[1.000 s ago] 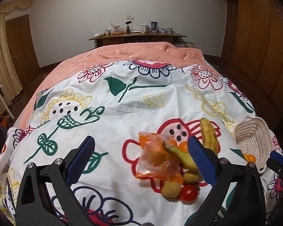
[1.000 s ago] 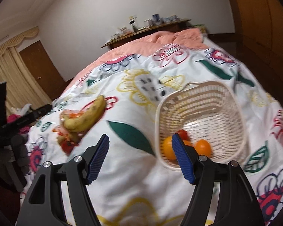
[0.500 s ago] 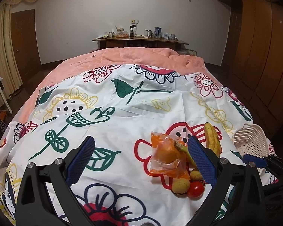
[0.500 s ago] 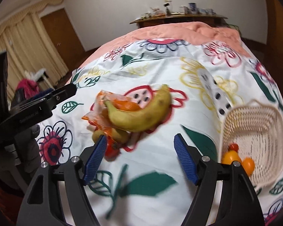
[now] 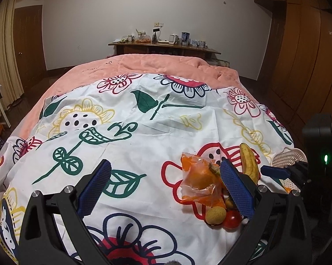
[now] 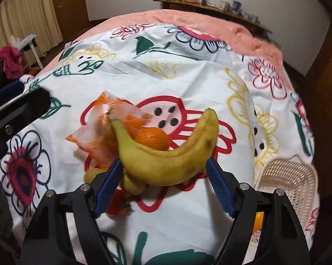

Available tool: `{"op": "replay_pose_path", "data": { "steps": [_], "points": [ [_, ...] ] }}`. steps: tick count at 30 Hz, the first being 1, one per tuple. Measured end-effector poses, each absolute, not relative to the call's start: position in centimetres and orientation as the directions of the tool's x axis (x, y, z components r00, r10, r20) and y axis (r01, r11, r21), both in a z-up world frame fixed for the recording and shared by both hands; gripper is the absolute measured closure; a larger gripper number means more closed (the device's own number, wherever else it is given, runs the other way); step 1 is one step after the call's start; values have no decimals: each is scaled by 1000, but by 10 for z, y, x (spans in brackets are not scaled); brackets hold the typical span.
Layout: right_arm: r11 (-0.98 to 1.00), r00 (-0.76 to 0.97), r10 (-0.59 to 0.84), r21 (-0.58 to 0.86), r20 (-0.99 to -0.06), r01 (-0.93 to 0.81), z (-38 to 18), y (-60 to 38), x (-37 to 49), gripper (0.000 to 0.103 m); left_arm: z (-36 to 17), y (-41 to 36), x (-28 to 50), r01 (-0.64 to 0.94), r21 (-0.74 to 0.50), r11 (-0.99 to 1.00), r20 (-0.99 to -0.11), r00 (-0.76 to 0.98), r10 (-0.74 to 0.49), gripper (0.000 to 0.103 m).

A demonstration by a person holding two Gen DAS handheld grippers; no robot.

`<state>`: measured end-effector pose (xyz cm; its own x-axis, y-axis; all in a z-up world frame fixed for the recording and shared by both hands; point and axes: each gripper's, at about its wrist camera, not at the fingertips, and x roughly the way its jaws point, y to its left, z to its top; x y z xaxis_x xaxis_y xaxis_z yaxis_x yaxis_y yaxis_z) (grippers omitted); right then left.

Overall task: Organize fruits
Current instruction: 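Move the right tool toward the banana on the pile, then grasp the yellow banana with the right tool while the left tool grasps the mandarin bag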

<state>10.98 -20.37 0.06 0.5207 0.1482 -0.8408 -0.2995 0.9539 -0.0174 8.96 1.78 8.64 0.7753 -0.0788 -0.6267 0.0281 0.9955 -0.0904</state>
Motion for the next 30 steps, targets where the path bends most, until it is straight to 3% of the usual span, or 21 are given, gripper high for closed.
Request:
{"op": "replay_pose_path", "data": {
  "steps": [9,30],
  "points": [
    [960,555,180,23,-812,-278,15,-234,99,17,85,27,91,6,-99,995,-632,772,-68,3],
    [980,602,195,131,-774,-148,11,-326,71,16,79,19,94,10,-83,997,-645,761,-61,3]
  ]
}}
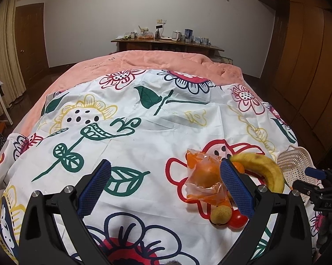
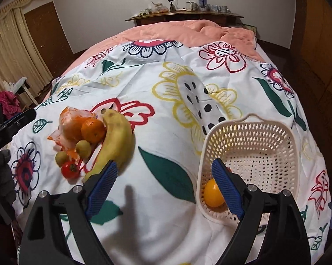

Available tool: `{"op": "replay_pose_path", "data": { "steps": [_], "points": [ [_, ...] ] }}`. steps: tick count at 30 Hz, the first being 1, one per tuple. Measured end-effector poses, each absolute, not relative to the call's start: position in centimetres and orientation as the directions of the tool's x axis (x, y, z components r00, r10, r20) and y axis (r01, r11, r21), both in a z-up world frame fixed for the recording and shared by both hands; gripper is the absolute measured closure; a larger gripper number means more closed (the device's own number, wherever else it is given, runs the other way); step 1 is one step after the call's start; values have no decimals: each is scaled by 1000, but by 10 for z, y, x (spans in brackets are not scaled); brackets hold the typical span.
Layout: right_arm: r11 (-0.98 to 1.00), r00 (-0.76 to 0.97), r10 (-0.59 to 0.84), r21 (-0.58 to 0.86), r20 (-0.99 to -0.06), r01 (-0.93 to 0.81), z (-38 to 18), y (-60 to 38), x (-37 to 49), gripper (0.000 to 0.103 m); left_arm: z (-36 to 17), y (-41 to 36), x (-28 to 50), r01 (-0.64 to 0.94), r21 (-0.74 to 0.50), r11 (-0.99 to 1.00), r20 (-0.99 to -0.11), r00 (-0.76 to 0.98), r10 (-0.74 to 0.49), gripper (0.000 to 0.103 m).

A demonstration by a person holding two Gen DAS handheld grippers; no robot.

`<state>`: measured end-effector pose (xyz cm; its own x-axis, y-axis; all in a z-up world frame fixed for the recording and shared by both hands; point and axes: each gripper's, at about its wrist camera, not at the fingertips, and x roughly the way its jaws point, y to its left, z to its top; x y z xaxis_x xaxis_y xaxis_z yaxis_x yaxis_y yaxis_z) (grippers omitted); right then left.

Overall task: Organize fruits
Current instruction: 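Grasp the yellow banana with the right tool while the left tool grasps the mandarin bag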

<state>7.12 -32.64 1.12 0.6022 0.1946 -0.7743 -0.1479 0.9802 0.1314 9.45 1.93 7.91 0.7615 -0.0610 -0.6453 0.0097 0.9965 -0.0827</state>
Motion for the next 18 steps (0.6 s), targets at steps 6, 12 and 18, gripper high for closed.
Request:
{"op": "replay_pose_path", "data": {
  "steps": [6,12,18],
  "points": [
    [962,622,274,221,-733,-164,23,-323,71,17,77,18,97,6,-81,997,-648,759,-57,3],
    [956,586,289,198,-757,-215,19,-281,93,31,75,13,96,23,-75,997,-649,758,-66,3],
    [971,531,210,112,-821,-211,3,-252,114,50,75,17,97,13,-81,997,-649,758,-63,3]
  ]
}}
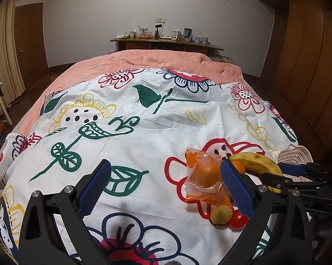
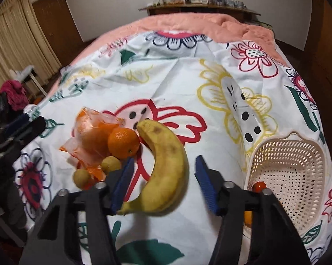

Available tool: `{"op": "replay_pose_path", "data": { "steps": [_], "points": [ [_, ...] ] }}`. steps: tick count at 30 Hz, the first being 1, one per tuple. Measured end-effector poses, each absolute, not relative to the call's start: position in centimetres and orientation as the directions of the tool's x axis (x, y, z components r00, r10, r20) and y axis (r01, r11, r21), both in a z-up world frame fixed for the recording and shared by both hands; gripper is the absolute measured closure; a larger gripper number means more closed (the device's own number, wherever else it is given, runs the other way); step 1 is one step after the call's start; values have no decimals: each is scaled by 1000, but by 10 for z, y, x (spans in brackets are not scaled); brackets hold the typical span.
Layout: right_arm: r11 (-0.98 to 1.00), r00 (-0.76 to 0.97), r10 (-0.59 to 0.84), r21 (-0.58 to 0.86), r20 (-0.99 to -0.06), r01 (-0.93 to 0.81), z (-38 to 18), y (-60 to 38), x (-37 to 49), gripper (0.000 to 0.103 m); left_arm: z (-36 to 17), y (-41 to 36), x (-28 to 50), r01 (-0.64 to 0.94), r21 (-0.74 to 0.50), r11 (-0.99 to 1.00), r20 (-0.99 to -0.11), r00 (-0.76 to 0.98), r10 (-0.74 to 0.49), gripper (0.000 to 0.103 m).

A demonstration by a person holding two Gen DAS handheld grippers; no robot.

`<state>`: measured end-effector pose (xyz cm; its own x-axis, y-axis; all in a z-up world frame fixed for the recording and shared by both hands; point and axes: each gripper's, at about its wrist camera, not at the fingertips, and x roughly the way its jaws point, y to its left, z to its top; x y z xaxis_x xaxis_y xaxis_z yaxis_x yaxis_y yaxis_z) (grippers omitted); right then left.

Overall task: Organize fruits
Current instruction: 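Grasp the yellow banana with the right tool while the left tool grasps the mandarin bag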

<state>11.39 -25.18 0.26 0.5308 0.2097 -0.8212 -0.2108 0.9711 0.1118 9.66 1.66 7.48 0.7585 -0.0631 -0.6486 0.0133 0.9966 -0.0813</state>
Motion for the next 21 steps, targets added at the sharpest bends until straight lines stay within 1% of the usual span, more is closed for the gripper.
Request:
{"op": "replay_pose_path", "data": {
  "steps": [1,3,5,7,9,14,17,19,21],
  "points": [
    [973,522,196,98,-830,-210,1,-248,118,51,75,17,97,13,-81,997,-649,758,-63,3],
    [974,511,180,81,-840,-211,-1,-245,123,57,74,17,97,13,-82,997,-650,757,-64,3],
    [976,506,159,56,-848,-212,-4,-243,127,58,75,17,98,18,-82,996,-651,756,-67,3],
    [975,505,138,28,-852,-220,-5,-240,129,62,75,13,100,31,-75,997,-652,754,-73,3],
    [974,509,124,7,-852,-225,-4,-240,127,68,75,8,102,43,-66,997,-654,752,-76,3],
    [976,521,149,38,-841,-217,-1,-255,119,68,67,-6,110,83,-62,995,-678,728,-103,3],
    [978,533,154,53,-832,-200,0,-263,113,68,58,-19,114,122,-31,992,-695,711,-109,3],
    [979,536,165,69,-828,-194,0,-269,108,68,53,-26,116,147,-9,989,-704,702,-111,6],
    [978,538,172,78,-825,-192,1,-271,106,68,49,-33,118,171,6,985,-717,688,-116,14]
  ]
}}
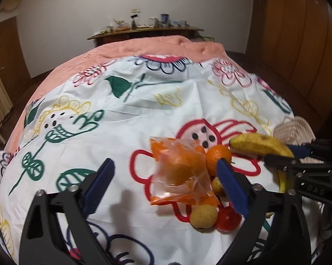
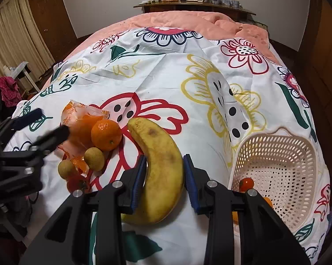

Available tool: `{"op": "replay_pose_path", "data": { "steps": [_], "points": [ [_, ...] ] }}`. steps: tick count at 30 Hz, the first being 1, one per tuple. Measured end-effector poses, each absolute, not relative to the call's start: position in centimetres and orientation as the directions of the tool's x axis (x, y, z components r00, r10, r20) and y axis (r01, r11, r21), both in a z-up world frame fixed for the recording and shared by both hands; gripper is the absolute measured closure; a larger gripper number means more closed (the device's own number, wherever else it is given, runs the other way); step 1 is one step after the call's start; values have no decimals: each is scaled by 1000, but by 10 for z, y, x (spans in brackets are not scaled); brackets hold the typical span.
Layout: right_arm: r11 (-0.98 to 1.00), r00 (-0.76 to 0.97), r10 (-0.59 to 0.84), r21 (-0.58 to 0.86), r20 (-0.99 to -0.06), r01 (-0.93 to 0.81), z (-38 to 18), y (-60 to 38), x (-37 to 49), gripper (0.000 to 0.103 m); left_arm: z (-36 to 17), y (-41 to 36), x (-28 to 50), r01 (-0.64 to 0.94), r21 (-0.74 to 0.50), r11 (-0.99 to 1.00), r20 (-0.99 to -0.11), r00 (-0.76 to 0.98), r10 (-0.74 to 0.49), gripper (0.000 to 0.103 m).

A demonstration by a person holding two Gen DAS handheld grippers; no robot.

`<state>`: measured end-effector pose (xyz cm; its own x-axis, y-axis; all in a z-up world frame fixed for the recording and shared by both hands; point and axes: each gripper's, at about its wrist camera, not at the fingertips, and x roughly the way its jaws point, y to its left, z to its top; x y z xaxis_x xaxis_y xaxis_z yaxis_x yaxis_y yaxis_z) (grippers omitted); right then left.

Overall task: Organize fruits
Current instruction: 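Grasp the yellow banana with the right tool while the left tool grasps the mandarin bag, then carry the banana into the white basket and open the right tool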

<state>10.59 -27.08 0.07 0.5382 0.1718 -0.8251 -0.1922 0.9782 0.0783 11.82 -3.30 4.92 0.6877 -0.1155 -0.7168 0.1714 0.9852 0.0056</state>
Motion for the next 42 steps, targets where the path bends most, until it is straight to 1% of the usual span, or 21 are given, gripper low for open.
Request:
{"op": "replay_pose_path", "data": {
  "steps": [3,7,9,13,16,17,21,27,33,42],
  "points": [
    [978,542,179,88,-821,-190,0,-273,104,68,44,-38,124,194,11,981,-738,663,-123,22],
    [978,542,182,94,-821,-187,0,-273,104,68,34,-41,135,220,-7,975,-776,614,-144,23],
    [978,541,183,96,-821,-187,-1,-273,104,68,27,-41,142,226,-30,974,-800,578,-159,26],
    [977,535,185,98,-824,-187,-1,-272,106,67,22,-33,153,215,-89,973,-810,553,-197,27],
    [978,527,168,74,-833,-195,-3,-267,109,65,22,-31,157,200,-89,976,-811,554,-187,36],
    [978,526,166,71,-834,-197,-3,-266,110,65,22,-31,156,202,-90,975,-811,554,-190,43],
    [977,523,171,76,-835,-197,-3,-267,112,65,22,-30,153,199,-96,975,-802,565,-194,45],
    [974,544,205,112,-814,-199,0,-271,106,68,30,-13,144,145,-138,980,-767,610,-198,46],
    [967,570,251,172,-783,-189,7,-280,98,70,41,-4,129,116,-119,986,-739,653,-166,46],
    [965,571,255,171,-780,-197,12,-282,93,70,67,-5,111,119,-119,986,-695,699,-169,46]
  ]
}}
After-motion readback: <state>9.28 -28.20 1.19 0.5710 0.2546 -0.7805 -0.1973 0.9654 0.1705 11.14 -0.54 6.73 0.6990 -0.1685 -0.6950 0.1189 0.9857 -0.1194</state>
